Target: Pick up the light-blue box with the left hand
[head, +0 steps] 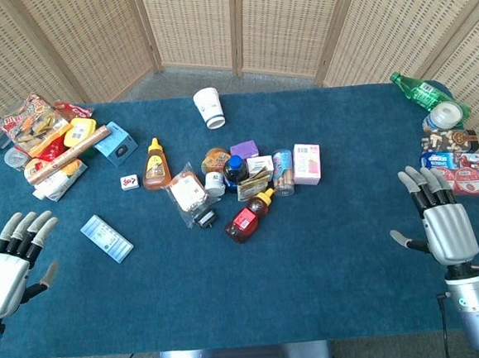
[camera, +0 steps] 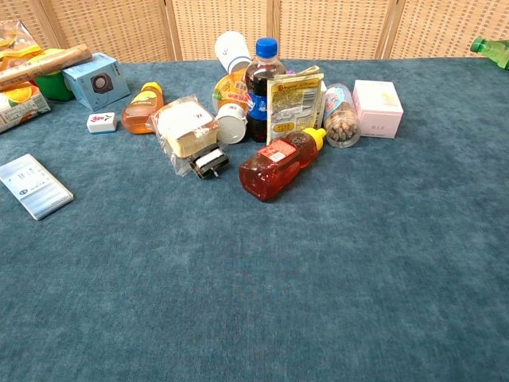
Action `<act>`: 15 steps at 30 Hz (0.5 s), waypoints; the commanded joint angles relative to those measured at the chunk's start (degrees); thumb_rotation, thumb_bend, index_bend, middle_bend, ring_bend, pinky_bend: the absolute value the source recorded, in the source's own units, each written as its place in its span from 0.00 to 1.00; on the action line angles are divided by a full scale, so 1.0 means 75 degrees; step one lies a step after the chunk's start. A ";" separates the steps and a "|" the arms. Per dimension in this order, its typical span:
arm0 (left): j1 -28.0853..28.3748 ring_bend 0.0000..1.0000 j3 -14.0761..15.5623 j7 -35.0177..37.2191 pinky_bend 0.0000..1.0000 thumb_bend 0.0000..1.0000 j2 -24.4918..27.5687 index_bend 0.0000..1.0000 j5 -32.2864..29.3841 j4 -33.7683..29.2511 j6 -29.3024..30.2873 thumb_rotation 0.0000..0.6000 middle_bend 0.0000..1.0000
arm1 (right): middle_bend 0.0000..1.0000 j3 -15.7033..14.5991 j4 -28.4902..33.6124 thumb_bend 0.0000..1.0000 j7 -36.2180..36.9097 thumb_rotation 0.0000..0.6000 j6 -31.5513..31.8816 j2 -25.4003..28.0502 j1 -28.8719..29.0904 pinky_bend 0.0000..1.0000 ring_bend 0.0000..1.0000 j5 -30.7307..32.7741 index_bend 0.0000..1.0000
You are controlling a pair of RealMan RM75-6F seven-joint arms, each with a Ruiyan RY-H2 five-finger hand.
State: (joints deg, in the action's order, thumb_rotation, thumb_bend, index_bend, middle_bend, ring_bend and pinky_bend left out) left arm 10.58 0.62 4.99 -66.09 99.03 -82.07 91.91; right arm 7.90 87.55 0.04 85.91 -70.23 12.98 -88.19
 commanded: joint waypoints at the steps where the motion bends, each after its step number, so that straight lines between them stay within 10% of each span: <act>1: -0.0003 0.00 0.0014 0.0014 0.00 0.47 0.0014 0.03 -0.0002 -0.0006 -0.0023 1.00 0.00 | 0.00 -0.0006 0.0003 0.00 0.0010 1.00 -0.0015 0.0004 0.0002 0.00 0.00 0.0002 0.00; 15: 0.0251 0.00 0.0144 -0.0064 0.00 0.27 0.0541 0.00 -0.0204 -0.0257 -0.0900 1.00 0.00 | 0.00 0.0072 -0.0013 0.00 0.0192 1.00 -0.0051 0.0040 0.0003 0.00 0.00 0.0147 0.00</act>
State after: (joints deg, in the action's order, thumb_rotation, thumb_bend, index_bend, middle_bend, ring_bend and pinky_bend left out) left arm 11.71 1.43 4.77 -63.26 97.95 -83.27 86.80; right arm 8.42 87.47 1.47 85.52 -69.94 13.02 -87.11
